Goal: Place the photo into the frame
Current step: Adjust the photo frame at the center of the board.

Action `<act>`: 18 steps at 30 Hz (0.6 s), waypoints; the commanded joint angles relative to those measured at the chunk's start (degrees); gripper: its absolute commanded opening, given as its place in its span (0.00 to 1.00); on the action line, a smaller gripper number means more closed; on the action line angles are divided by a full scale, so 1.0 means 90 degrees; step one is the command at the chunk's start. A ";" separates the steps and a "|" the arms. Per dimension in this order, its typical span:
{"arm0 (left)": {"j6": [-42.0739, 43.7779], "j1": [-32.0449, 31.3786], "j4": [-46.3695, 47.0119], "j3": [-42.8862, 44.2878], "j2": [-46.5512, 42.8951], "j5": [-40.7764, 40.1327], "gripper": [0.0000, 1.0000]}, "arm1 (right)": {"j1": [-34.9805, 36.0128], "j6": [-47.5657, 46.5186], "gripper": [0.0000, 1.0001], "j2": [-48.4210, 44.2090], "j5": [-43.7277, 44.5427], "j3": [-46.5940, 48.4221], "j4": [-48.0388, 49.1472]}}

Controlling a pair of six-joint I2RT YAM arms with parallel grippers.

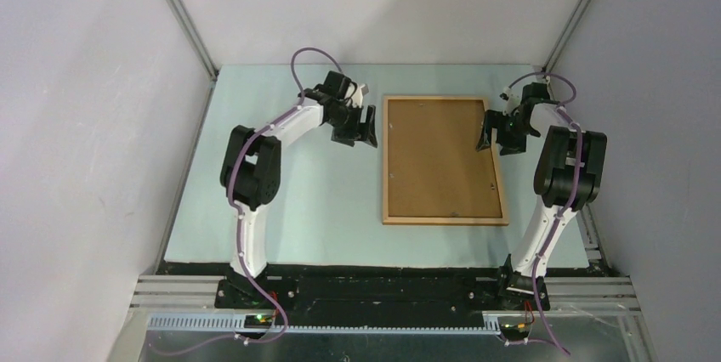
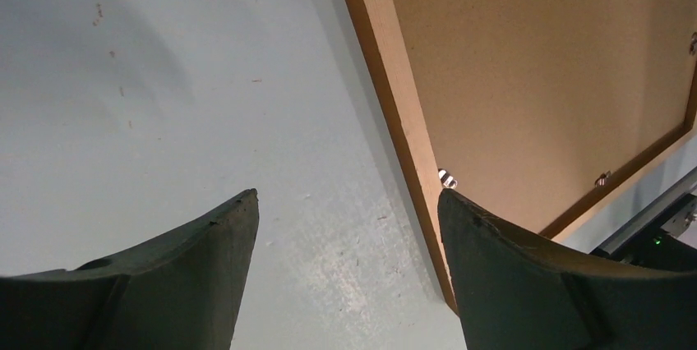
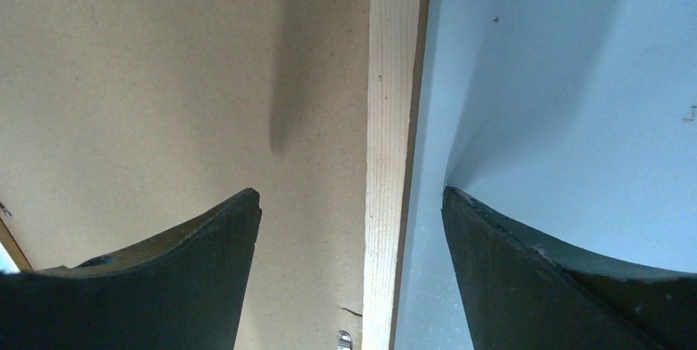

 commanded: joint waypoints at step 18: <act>-0.0502 -0.0284 0.0754 -0.0459 0.0209 -0.0224 0.84 | 0.0685 0.0576 0.68 -0.0170 -0.1152 -0.0680 0.0298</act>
